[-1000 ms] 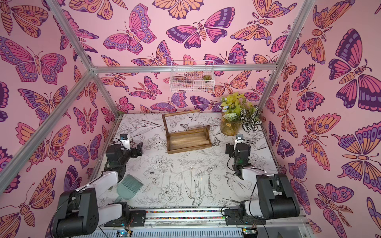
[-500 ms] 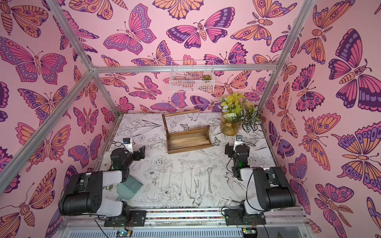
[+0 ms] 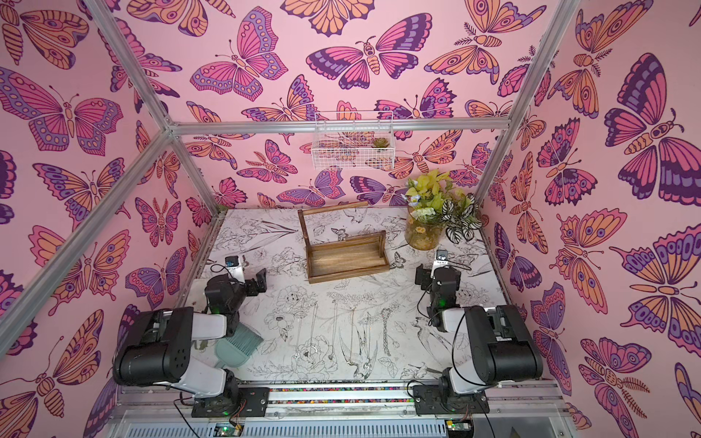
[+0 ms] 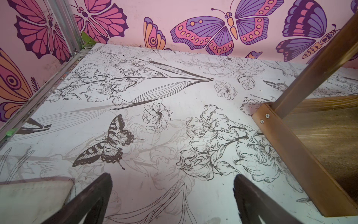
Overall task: Take the necklace off the jewelry display stand
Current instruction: Reset both arms
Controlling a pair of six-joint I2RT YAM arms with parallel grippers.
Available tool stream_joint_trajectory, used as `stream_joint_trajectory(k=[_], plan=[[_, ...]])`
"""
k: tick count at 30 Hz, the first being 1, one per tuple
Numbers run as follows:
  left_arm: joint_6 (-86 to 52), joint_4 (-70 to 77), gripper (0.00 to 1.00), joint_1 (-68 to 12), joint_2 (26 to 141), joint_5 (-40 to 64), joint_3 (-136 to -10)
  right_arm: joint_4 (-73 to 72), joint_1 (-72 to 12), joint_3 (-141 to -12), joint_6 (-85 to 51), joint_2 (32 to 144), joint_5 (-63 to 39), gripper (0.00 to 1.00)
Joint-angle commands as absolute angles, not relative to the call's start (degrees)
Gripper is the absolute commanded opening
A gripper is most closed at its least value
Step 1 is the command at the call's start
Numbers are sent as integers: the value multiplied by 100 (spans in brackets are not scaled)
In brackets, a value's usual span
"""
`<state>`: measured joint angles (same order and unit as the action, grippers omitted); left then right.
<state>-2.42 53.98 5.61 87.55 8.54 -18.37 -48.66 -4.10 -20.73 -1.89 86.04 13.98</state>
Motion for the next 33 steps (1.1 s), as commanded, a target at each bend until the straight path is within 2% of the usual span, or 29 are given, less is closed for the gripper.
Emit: stream_joint_trajectory(k=[1, 2, 5, 6, 8, 9, 11, 12, 14, 15, 17, 18, 20, 21, 26, 29, 33], plan=[[-250, 5328, 100, 521, 8791, 677, -1828, -4891, -359, -2159, -499, 8622, 1845, 99], [-250, 5349, 100, 519, 8804, 677, -1829, -4904, -352, -2158, -503, 8613, 1895, 99], [-254, 5354, 100, 519, 8803, 677, -1828, -4852, -260, -2148, -99, 8587, 571, 99], [-255, 5361, 100, 519, 8805, 677, -1828, -5042, -163, -2049, -236, 8576, 584, 99], [-255, 5357, 100, 519, 8800, 677, -1826, -5278, -141, -1905, -621, 8544, 1500, 99], [-253, 5361, 100, 519, 8803, 668, -1828, -5333, -147, -1879, -516, 8553, 1329, 99], [-245, 5363, 100, 513, 8802, 680, -1824, -4948, -144, -2134, 70, 8607, -87, 99], [-218, 5359, 100, 519, 8802, 758, -1827, -4953, -116, -2060, -101, 8539, 208, 99], [-141, 5325, 100, 519, 8819, 935, -1923, -5413, -117, -1847, -733, 8574, 1658, 99], [-111, 5272, 100, 512, 8823, 970, -2052, -5526, -119, -1799, -589, 8561, 1461, 99], [-105, 5214, 100, 499, 8811, 959, -2065, -5003, -119, -2093, -35, 8577, 177, 99], [-104, 5224, 100, 506, 8811, 958, -2065, -4822, -108, -2166, -79, 8570, 120, 99], [-101, 5218, 100, 499, 8818, 950, -2065, -4920, -116, -2150, -470, 8608, 1076, 99], [-105, 5219, 100, 493, 8819, 945, -2071, -4824, -116, -2196, -491, 8610, 1193, 99], [-96, 5196, 100, 483, 8819, 923, -2074, -4837, -119, -2180, -492, 8593, 1185, 99], [-94, 5201, 100, 483, 8817, 914, -2079, -4758, -115, -2225, -314, 8612, 732, 99], [-96, 5192, 100, 485, 8816, 914, -2083, -4623, -108, -2307, -308, 8620, 658, 99]])
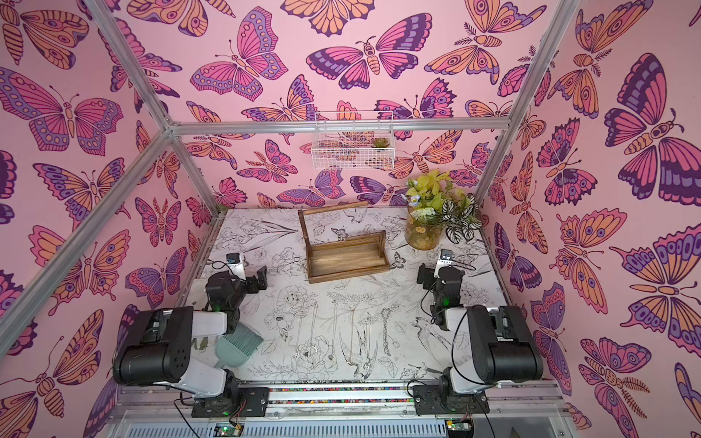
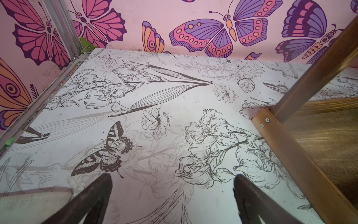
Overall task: Take the necklace off the jewelry display stand
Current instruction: Reset both arms
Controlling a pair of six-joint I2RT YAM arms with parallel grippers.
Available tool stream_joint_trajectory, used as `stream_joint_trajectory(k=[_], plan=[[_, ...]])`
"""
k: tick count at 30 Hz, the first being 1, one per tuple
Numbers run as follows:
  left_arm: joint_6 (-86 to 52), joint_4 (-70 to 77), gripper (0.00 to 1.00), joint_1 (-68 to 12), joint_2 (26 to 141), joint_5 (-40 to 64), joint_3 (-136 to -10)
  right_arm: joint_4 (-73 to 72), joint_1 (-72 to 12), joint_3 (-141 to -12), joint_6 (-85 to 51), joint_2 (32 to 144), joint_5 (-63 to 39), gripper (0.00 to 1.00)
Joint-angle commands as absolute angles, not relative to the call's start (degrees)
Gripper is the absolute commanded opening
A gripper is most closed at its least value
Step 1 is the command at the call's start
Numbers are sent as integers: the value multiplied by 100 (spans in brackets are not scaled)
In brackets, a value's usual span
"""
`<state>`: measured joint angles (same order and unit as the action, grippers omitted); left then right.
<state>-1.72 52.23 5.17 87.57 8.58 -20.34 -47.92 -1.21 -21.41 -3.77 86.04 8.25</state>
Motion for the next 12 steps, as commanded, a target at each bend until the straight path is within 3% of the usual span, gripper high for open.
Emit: stream_joint_trajectory(k=[1, 12], plan=[[-97, 5189, 100, 479, 8819, 914, -2083, -4627, -107, -2294, -305, 8618, 680, 99], [-96, 5194, 100, 475, 8818, 905, -2083, -4623, -98, -2304, -292, 8623, 593, 99]])
